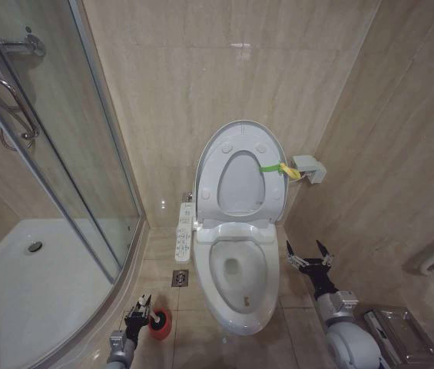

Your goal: Open the toilet lid, clean the toilet bowl with a toilet brush, close the toilet lid, and flush.

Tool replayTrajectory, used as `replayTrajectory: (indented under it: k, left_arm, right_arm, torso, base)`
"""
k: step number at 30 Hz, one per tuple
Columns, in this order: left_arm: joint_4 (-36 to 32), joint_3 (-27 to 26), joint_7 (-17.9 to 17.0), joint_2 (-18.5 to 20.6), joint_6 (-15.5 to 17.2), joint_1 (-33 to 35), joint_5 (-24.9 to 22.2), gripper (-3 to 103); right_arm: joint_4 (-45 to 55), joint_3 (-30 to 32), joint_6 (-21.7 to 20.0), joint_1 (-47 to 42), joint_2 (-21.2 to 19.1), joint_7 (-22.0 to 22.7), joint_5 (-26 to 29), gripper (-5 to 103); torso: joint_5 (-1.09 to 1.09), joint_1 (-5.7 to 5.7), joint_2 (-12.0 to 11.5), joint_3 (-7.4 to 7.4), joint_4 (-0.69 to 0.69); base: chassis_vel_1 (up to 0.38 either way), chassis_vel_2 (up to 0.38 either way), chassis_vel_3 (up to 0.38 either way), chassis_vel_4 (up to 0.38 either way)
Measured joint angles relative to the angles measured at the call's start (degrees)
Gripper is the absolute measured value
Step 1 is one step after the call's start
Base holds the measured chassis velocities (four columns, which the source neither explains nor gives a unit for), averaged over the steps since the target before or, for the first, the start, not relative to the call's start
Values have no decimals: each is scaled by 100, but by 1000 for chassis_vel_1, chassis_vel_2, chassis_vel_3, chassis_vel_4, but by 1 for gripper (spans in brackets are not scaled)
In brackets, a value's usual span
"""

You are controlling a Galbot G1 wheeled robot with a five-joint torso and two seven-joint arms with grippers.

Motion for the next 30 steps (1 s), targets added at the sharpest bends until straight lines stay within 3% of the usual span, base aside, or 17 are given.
replayTrajectory:
  k: [30]
  left_arm:
    - [-1567, -237, -208, 293, 306, 810, 125, 26]
  right_arm:
    - [0, 0, 0, 0, 0, 0, 0, 100]
  torso:
    - [0, 0, 0, 0, 0]
  base:
    - [0, 0, 0, 0]
